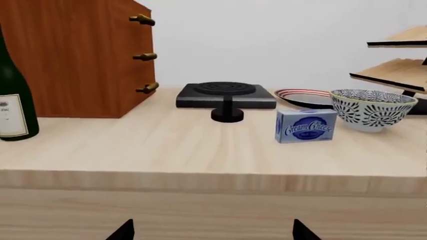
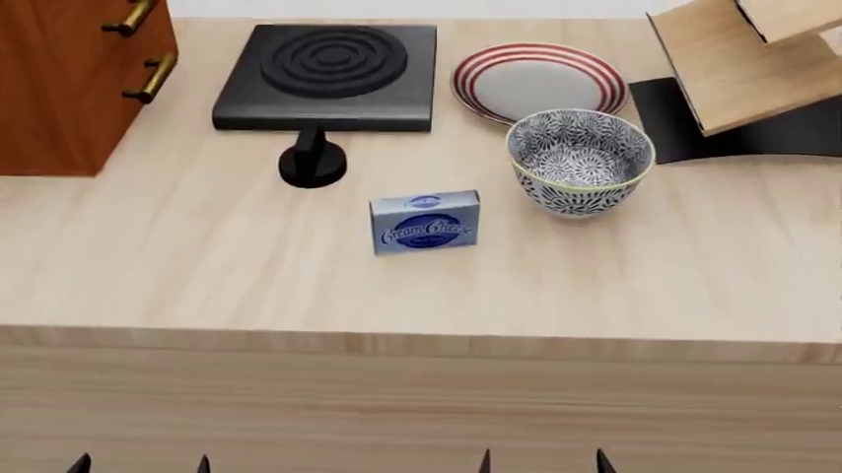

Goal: Pick up the cream cheese and put it in the bowl.

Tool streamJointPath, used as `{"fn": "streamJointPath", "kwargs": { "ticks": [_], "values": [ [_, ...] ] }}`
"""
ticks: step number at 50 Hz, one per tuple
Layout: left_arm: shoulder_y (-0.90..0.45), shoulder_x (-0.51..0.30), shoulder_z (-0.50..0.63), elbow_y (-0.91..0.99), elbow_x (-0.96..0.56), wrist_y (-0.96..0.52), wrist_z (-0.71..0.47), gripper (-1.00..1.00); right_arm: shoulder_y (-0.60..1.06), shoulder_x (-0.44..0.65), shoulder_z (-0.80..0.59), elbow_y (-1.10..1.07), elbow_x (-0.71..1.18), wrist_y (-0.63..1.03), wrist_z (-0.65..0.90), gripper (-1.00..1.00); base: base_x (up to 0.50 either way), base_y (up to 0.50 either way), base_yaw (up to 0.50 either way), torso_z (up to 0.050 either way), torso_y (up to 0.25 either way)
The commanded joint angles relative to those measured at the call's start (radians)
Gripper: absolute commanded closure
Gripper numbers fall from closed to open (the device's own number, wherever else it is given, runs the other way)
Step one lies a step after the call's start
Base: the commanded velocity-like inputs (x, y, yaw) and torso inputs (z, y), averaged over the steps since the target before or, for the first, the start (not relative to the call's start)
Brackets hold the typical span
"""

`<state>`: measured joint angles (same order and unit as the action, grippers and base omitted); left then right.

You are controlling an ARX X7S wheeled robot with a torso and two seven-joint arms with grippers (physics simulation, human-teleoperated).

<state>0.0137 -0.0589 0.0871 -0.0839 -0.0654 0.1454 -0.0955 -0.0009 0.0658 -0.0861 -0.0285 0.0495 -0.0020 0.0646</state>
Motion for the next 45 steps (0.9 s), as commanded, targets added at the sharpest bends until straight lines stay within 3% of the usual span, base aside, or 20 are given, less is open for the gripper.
{"fn": "streamJointPath", "kwargs": {
  "ticks": [1, 23, 45],
  "values": [
    [0.003, -0.014, 0.022, -0.049, -0.009, 0.077, -0.018, -1.0, -0.001, 0.018, -0.022, -0.015, 0.006, 0.011, 0.022, -1.0, 0.0, 0.0, 0.0, 0.05, 0.0],
    [-0.004, -0.036, 0.052, -0.075, -0.028, 0.111, -0.046, -1.0, 0.004, 0.039, -0.049, -0.016, 0.016, 0.007, 0.065, -1.0, 0.0, 0.0, 0.0, 0.049, 0.0],
    [0.002, -0.056, 0.078, -0.047, -0.045, 0.105, -0.073, -1.0, 0.001, 0.056, -0.057, -0.039, 0.057, 0.003, 0.09, -1.0, 0.0, 0.0, 0.0, 0.007, 0.0]
  ]
}}
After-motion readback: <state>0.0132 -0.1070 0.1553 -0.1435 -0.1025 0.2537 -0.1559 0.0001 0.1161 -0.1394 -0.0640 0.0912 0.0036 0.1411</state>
